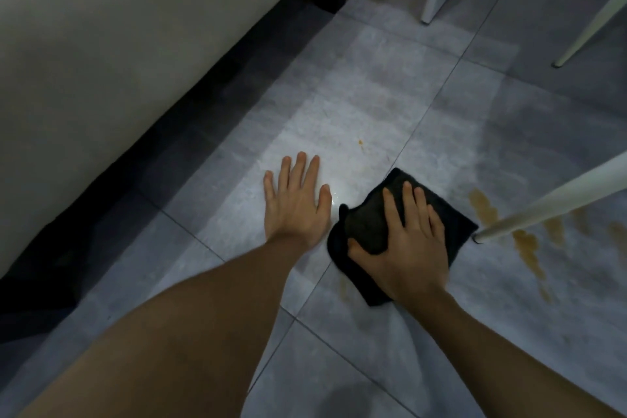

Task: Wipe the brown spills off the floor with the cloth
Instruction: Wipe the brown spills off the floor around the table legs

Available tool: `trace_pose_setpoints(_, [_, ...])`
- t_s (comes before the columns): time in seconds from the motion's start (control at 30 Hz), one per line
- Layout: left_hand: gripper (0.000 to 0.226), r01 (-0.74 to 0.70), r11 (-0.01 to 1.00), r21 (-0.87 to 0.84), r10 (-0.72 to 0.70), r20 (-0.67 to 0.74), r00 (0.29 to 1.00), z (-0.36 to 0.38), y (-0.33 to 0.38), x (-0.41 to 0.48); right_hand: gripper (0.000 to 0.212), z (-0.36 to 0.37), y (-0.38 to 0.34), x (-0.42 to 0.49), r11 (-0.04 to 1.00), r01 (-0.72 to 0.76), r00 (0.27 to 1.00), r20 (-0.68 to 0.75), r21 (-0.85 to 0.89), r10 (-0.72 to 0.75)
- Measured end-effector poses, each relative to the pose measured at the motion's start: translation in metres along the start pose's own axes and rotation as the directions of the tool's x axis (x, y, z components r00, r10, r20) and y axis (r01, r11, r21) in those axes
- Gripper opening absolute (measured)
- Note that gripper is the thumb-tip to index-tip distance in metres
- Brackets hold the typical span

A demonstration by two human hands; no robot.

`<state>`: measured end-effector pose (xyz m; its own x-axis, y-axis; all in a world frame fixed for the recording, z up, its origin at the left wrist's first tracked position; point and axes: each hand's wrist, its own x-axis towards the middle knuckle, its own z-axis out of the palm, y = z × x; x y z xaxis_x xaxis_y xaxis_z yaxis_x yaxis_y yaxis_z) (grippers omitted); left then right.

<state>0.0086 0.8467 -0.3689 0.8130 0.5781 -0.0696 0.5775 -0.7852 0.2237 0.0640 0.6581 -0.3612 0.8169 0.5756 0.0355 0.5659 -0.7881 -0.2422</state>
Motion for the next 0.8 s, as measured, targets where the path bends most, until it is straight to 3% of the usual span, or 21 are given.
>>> trace_pose_setpoints(0.13, [0.063, 0.015, 1.0, 0.022, -0.014, -0.065, 0.998, 0.0, 0.004, 0.004, 0.102, 0.001, 0.0, 0.02, 0.999, -0.041, 0.999, -0.004, 0.017, 0.041])
trace_pose_setpoints(0.27, [0.035, 0.071, 0.997, -0.042, -0.078, -0.208, 0.975, -0.01, 0.02, 0.049, 0.099, 0.0, 0.016, -0.012, 0.998, 0.057, 0.997, -0.053, 0.022, -0.055])
trace_pose_setpoints(0.37, [0.04, 0.014, 1.0, -0.025, -0.02, -0.232, 0.972, 0.001, 0.019, 0.066, 0.099, -0.003, 0.024, 0.02, 0.999, -0.042, 0.998, -0.056, 0.014, 0.042])
trace_pose_setpoints(0.47, [0.057, 0.005, 1.0, -0.003, -0.006, -0.116, 0.993, 0.005, 0.018, 0.07, 0.106, -0.005, 0.014, 0.086, 0.982, -0.186, 0.983, 0.008, -0.016, 0.186])
trace_pose_setpoints(0.53, [0.061, 0.018, 1.0, 0.016, -0.017, -0.032, 0.999, 0.005, 0.018, 0.076, 0.105, 0.002, 0.002, 0.11, 0.99, -0.139, 0.989, 0.048, -0.038, 0.14])
trace_pose_setpoints(0.63, [0.059, 0.005, 1.0, 0.019, -0.005, 0.015, 1.0, 0.003, 0.017, 0.076, 0.094, 0.004, 0.0, 0.088, 0.994, 0.112, 0.993, 0.047, 0.003, -0.112])
trace_pose_setpoints(0.7, [0.058, 0.006, 1.0, 0.012, -0.007, 0.016, 1.0, 0.002, 0.016, 0.074, 0.091, 0.002, 0.014, 0.074, 0.98, 0.197, 0.978, 0.067, 0.02, -0.198])
trace_pose_setpoints(0.8, [0.058, 0.003, 1.0, 0.014, -0.003, 0.01, 1.0, 0.002, 0.017, 0.072, 0.095, -0.002, 0.01, 0.108, 0.998, 0.056, 0.996, 0.067, -0.002, -0.056])
